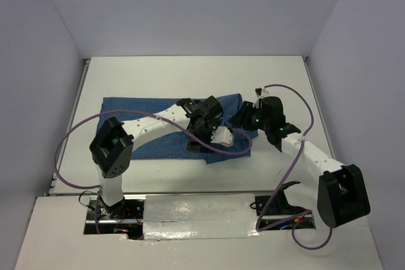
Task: Fold and stack the long sleeve shirts
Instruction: Fold the shirt
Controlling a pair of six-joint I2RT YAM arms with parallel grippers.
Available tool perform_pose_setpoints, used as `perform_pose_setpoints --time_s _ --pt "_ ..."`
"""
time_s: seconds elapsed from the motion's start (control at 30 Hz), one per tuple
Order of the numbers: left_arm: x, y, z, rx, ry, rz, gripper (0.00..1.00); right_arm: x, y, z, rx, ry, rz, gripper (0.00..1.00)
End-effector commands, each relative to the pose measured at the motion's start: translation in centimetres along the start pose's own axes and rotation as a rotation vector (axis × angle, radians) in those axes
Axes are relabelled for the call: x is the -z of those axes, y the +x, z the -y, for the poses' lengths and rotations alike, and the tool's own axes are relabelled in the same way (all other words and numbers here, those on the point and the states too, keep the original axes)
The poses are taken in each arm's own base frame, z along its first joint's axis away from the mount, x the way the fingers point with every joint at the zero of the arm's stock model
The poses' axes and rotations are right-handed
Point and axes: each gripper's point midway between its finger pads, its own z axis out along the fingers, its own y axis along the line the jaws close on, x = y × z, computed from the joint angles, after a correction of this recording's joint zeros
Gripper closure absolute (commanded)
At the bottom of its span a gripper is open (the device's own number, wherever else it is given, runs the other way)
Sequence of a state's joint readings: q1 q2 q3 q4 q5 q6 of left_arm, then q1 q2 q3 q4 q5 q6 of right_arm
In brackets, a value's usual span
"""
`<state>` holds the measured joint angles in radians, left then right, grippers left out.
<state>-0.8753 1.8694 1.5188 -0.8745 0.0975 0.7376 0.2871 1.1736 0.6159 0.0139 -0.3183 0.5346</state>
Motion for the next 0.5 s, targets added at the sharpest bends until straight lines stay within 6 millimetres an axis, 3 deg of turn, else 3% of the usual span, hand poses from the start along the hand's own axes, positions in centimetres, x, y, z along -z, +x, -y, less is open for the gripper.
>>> perform_pose_setpoints --time_s 0.0,0.1,0.27,0.33,0.37,0.4,0.43,0.47 --pt "2.8 -0.5 1.7 -0.118 0.026 0.055 0.01 0.9 -0.5 -0.5 0.026 -0.014 0.032 0.5" --pt "4.8 -1.2 1.7 -0.167 0.002 0.098 0.01 1.4 -0.7 -0.2 0.024 0.01 0.044 0.49" --pt "10.9 -4.6 1.3 -0.177 -0.064 0.28 0.01 1.7 -2.0 -1.6 -0.003 -0.019 0.076 0.52" --pt "12.6 -5.4 0.7 -0.069 -0.024 0.392 0.01 1.5 -2.3 -3.0 -0.029 -0.058 0.071 0.51" --pt "13.9 -4.4 -1.3 0.106 -0.037 0.44 0.01 1.4 -2.6 -3.3 -0.038 -0.062 0.071 0.51" --pt "14.1 -3.8 -2.5 0.203 -0.028 0.467 0.02 1.3 -3.4 -4.5 -0.043 -0.076 0.083 0.5" --pt "14.3 -3.6 -3.3 0.339 -0.005 0.519 0.05 0.7 -3.2 -4.2 -0.057 -0.054 0.066 0.49" --pt "14.4 -1.4 -5.4 0.465 -0.036 0.529 0.12 0.4 -3.1 -3.7 -0.074 -0.012 0.054 0.45"
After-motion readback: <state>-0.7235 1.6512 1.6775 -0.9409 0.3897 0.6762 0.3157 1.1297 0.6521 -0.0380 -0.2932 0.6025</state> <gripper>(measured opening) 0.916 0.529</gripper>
